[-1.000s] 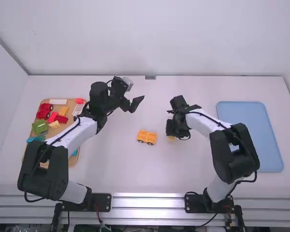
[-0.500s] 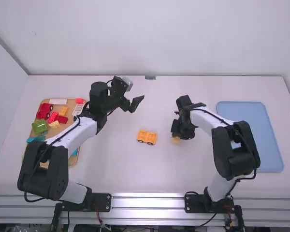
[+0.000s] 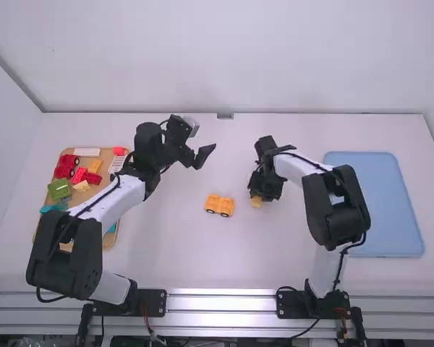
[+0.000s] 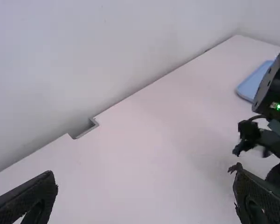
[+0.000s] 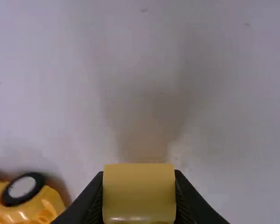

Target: Assemble lego blocks to make yellow taxi

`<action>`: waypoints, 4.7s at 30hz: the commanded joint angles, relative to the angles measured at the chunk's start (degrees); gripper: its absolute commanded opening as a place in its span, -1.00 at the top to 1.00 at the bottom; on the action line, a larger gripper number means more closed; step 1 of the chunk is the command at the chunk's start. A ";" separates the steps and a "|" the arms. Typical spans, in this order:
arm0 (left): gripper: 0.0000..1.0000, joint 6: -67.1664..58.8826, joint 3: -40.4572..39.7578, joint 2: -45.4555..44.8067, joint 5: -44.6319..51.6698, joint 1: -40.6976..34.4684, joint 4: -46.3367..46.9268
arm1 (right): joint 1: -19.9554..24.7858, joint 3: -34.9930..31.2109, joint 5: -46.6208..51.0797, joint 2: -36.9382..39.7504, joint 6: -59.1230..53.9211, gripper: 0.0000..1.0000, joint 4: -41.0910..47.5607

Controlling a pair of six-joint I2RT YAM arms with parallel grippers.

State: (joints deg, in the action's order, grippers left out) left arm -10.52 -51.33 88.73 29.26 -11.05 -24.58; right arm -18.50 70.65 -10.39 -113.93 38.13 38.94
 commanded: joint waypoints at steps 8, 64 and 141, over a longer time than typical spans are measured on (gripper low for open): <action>-0.98 -0.44 0.39 -0.09 -0.20 -0.20 0.02 | 2.03 0.94 -3.04 -0.42 30.53 1.00 5.46; -0.98 -0.46 0.42 -0.09 -0.22 -0.20 1.88 | 5.05 -2.03 -7.85 3.39 49.33 -0.98 2.60; -0.98 -63.56 0.39 19.41 37.97 2.21 29.57 | 19.58 -12.59 -49.79 -11.15 -136.06 0.13 -11.32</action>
State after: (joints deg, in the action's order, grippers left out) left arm -74.50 -51.31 107.59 67.59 -8.16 4.89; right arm 0.97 57.39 -59.02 -123.96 -95.00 27.44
